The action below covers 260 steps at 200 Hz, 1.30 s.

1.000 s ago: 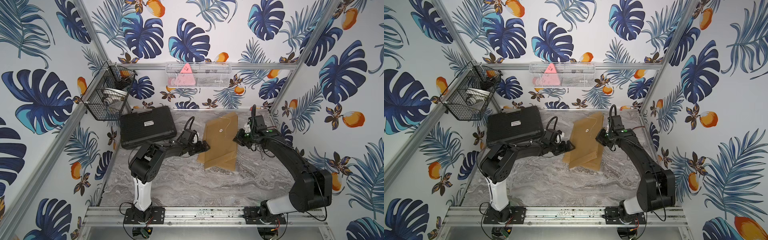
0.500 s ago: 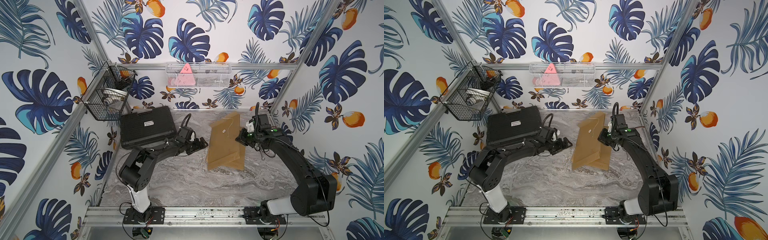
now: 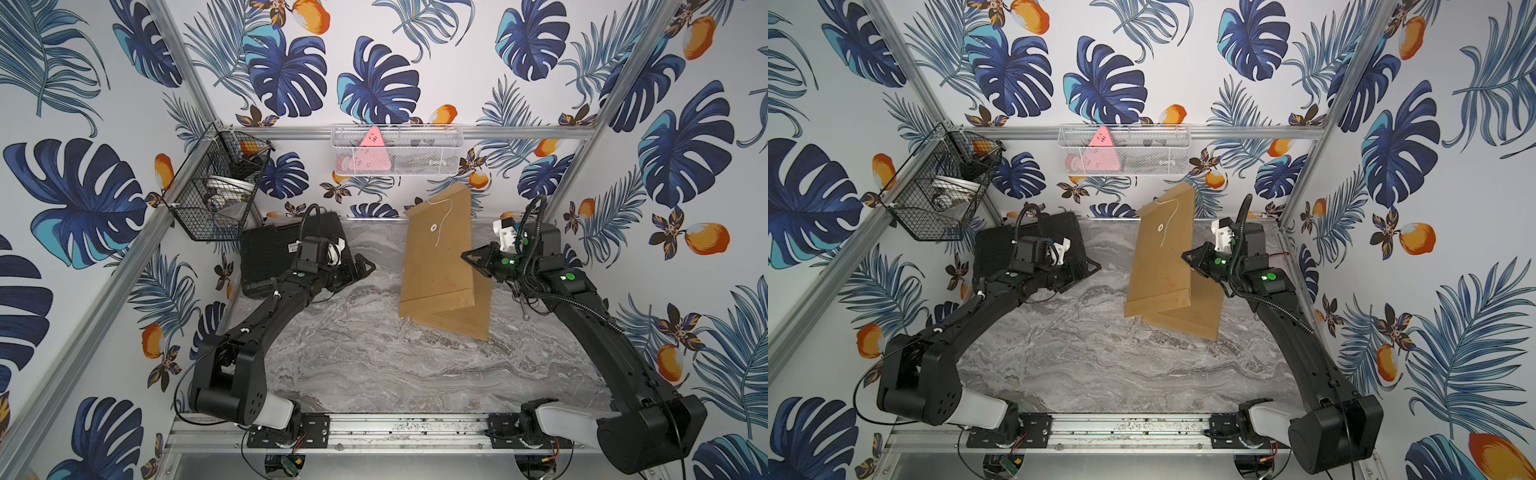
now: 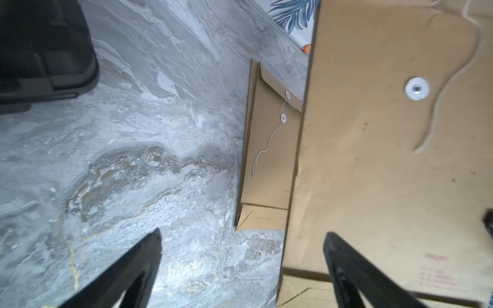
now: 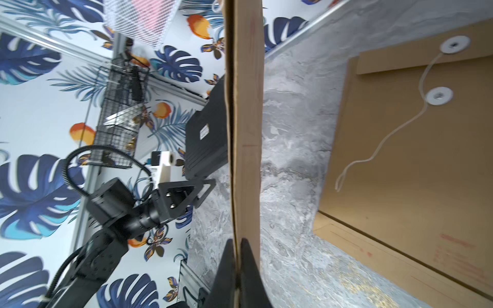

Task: Close the mouth of the file bag
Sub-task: Pick up the file bag from the center of the board.

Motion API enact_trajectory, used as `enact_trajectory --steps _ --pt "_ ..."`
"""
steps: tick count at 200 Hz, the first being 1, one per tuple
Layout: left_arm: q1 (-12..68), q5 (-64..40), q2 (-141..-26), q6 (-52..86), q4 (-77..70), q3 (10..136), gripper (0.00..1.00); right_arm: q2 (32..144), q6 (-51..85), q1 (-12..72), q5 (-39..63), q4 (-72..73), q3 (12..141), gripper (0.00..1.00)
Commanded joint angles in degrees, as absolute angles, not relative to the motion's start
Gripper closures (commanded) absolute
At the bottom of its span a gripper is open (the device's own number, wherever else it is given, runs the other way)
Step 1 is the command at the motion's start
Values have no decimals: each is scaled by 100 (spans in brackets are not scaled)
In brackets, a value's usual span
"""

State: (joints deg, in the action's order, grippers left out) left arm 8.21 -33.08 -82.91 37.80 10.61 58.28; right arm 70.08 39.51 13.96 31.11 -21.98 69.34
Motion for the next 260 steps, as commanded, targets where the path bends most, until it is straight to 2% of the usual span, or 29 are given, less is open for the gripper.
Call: enact_trajectory --steps 1,58,142,201,260 --pt "791 -4093 -8160 4131 194 5718 1 6896 4078 1435 3456 -1406 6909 100" --pt "779 -4709 -8177 5228 -1539 5334 1 6872 4299 1451 3692 -1077 6780 100" --pt "770 -4790 -8269 5860 -2617 4976 2 6802 4870 1456 4220 -220 6720 100" --pt "813 -4796 -8110 5853 -2615 5128 1 6840 5064 1468 4431 105 6622 100" --pt "846 -4941 -8396 6423 -3502 5158 3 6859 5328 1485 4747 546 6530 100"
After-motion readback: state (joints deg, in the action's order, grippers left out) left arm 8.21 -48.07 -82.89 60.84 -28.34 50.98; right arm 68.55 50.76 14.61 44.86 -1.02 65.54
